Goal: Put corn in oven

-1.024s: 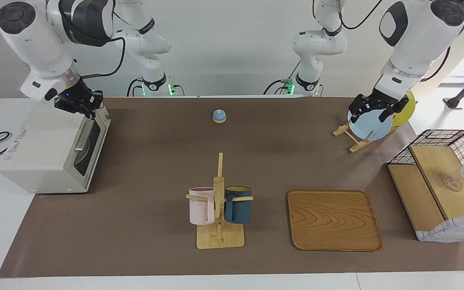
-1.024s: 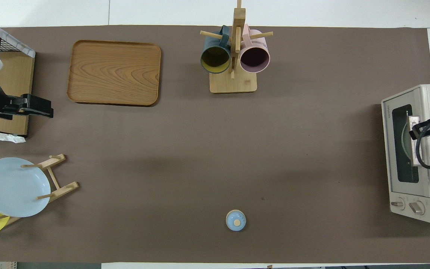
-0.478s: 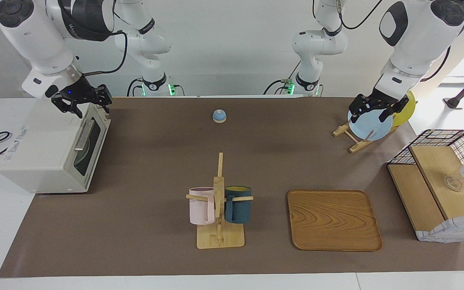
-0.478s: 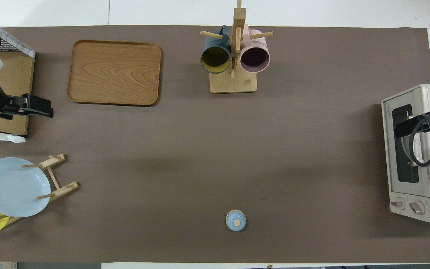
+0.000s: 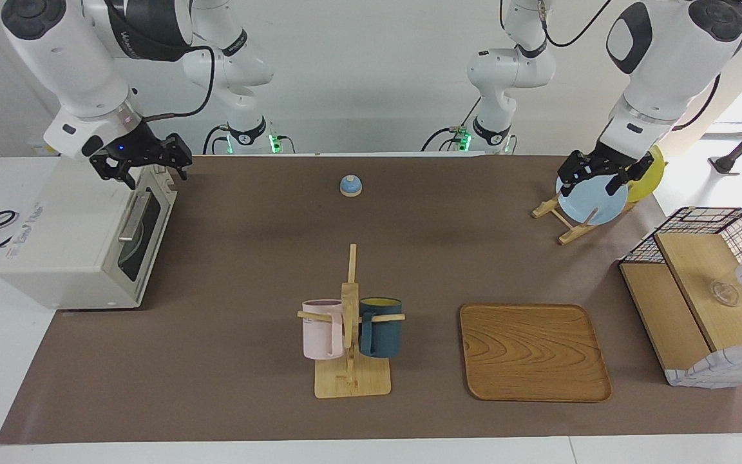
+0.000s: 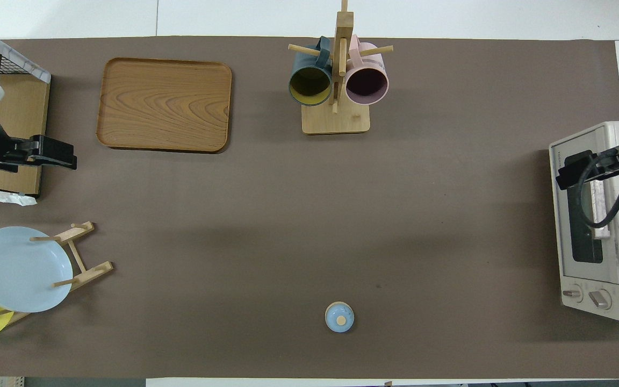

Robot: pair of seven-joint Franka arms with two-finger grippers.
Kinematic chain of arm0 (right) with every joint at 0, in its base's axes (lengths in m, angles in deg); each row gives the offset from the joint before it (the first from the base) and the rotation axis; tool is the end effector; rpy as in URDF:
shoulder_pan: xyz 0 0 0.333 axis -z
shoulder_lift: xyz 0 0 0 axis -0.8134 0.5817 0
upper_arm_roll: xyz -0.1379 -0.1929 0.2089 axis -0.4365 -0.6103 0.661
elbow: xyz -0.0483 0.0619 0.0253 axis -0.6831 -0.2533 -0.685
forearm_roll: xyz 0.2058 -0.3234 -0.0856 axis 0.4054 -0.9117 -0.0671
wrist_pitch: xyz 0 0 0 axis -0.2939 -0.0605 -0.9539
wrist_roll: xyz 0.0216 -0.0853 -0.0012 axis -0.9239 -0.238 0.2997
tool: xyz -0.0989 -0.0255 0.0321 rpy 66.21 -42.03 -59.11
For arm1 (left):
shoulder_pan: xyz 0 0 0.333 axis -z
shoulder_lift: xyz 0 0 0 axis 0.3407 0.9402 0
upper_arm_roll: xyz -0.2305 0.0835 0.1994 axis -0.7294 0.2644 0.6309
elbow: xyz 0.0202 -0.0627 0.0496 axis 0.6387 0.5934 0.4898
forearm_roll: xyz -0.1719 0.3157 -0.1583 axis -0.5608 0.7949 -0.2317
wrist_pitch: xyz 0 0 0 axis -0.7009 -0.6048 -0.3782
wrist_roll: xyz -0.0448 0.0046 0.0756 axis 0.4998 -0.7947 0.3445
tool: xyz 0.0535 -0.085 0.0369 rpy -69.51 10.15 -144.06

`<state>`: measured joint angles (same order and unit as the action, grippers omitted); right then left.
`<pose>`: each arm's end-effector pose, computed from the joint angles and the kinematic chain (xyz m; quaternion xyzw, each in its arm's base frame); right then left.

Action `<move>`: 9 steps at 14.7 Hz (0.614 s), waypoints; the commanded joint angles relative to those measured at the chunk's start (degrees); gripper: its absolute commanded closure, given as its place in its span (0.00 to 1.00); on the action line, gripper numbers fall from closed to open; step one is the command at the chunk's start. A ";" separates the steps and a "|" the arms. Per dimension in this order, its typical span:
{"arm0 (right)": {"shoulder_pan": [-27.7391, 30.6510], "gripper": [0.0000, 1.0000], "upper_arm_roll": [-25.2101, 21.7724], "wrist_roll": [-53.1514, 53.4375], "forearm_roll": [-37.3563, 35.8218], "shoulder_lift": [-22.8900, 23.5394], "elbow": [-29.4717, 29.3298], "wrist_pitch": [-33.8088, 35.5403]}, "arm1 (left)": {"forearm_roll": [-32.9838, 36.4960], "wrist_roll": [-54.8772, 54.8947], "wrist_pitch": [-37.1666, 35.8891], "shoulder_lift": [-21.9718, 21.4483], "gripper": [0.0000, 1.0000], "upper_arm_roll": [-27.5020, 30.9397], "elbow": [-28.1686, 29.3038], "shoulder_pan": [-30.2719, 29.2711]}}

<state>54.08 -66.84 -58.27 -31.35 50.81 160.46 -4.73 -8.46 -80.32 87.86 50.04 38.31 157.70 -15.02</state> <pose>0.5542 -0.0092 0.5953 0.9919 0.1061 -0.0688 0.0076 0.5529 -0.0575 0.5915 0.9997 -0.0208 0.0003 0.0096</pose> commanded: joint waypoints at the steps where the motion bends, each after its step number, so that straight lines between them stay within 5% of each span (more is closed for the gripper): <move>1: -1.58 0.00 -2.66 1.70 1.75 1.15 -1.97 1.71 | 1.19 -0.17 -0.47 -0.48 0.00 -0.40 0.04 -0.42; 9: -1.85 0.00 -2.84 2.05 1.58 0.71 -1.97 1.54 | 1.19 -0.17 -0.38 -0.48 0.00 -0.40 0.04 -0.42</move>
<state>52.30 -69.01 -57.07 -30.94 51.02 160.08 -4.26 -8.46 -80.32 87.86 50.04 38.31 157.70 -15.02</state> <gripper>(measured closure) 0.000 0.000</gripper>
